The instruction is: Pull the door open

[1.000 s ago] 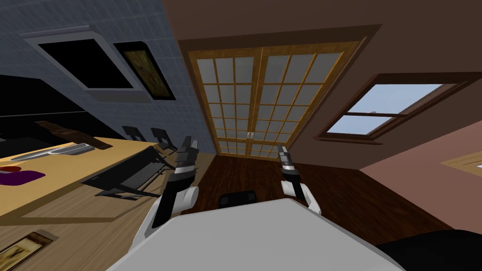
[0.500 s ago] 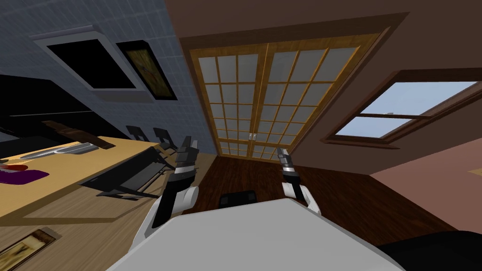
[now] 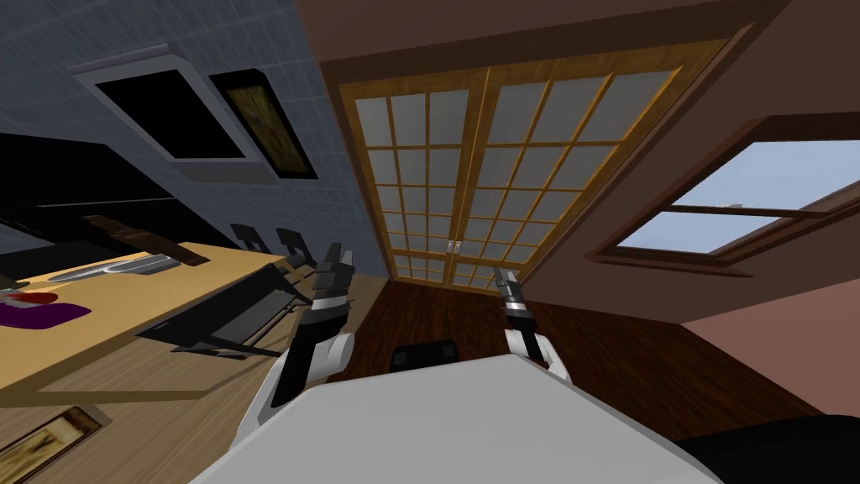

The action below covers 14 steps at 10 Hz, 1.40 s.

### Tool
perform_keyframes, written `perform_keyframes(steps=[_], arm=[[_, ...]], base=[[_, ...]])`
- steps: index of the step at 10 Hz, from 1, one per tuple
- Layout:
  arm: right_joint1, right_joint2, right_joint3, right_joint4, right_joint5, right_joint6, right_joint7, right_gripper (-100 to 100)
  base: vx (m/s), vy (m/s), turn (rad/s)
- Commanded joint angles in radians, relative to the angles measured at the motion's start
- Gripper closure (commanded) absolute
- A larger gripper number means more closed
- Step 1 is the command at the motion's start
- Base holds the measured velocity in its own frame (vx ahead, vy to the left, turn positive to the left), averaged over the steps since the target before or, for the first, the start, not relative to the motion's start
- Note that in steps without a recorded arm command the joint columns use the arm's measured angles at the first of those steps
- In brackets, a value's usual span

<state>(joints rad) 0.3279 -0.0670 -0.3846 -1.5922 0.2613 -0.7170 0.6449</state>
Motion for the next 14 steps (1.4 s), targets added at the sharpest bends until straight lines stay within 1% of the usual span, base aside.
perform_keyframes(steps=[1,8,14], arm=[[-0.003,0.000,-0.018,0.031,0.011,-0.006,0.029,-100],[-0.038,0.011,-0.090,0.187,0.059,-0.041,0.156,-100],[-0.066,0.027,-0.148,0.311,0.097,-0.068,0.258,-100]], base=[[0.093,0.019,0.045],[0.105,0.012,0.046],[0.101,0.000,0.044]])
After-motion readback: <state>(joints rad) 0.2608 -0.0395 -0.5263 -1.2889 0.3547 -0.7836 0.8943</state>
